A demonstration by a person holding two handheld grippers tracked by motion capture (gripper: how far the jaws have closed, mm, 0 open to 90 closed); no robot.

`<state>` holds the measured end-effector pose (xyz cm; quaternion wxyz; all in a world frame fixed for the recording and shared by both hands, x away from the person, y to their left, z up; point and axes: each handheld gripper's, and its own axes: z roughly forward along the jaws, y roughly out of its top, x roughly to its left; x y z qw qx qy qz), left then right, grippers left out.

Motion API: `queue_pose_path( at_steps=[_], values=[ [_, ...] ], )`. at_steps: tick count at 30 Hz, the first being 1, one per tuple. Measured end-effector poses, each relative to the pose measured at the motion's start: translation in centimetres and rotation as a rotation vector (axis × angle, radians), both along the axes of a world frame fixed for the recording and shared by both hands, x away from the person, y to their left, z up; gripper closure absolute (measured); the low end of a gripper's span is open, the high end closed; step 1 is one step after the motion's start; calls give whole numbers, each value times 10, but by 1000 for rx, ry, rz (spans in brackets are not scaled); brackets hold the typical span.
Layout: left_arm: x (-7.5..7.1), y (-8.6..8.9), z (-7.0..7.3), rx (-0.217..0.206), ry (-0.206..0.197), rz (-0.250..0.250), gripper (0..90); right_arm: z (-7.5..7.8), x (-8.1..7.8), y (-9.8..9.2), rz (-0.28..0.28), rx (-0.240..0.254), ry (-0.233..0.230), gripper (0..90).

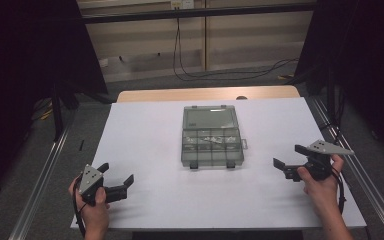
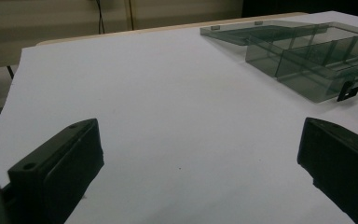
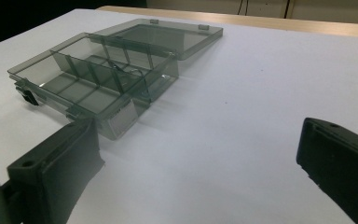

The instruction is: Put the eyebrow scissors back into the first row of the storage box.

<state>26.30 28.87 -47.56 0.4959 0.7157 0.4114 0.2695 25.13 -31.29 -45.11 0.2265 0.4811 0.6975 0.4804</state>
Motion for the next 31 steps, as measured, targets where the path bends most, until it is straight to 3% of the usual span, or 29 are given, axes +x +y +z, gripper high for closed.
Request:
queue_pose_path(
  at_steps=[16, 17, 21, 22, 25, 30, 31],
  values=[
    [0, 2, 0, -8, -2, 4, 0, -16, -33, -34, -79, 9, -12, 0],
    [1, 0, 0, -23, -2, 12, 0, -16, -33, -34, -79, 9, -12, 0],
    [0, 1, 0, -8, 1, 3, 0, -18, -38, -42, -106, 45, -24, 0],
    [1, -1, -1, -49, -5, 12, 0, -18, -39, -43, -110, 42, -23, 0],
    [0, 2, 0, -12, 0, 1, 0, -20, -41, -46, -123, 45, -21, 0],
    [0, 1, 0, -4, 0, 1, 0, -22, -41, -47, -127, 55, 1, 0],
    [0, 1, 0, -5, -1, 3, 0, -22, -40, -46, -134, 27, 6, 0]
  ],
)
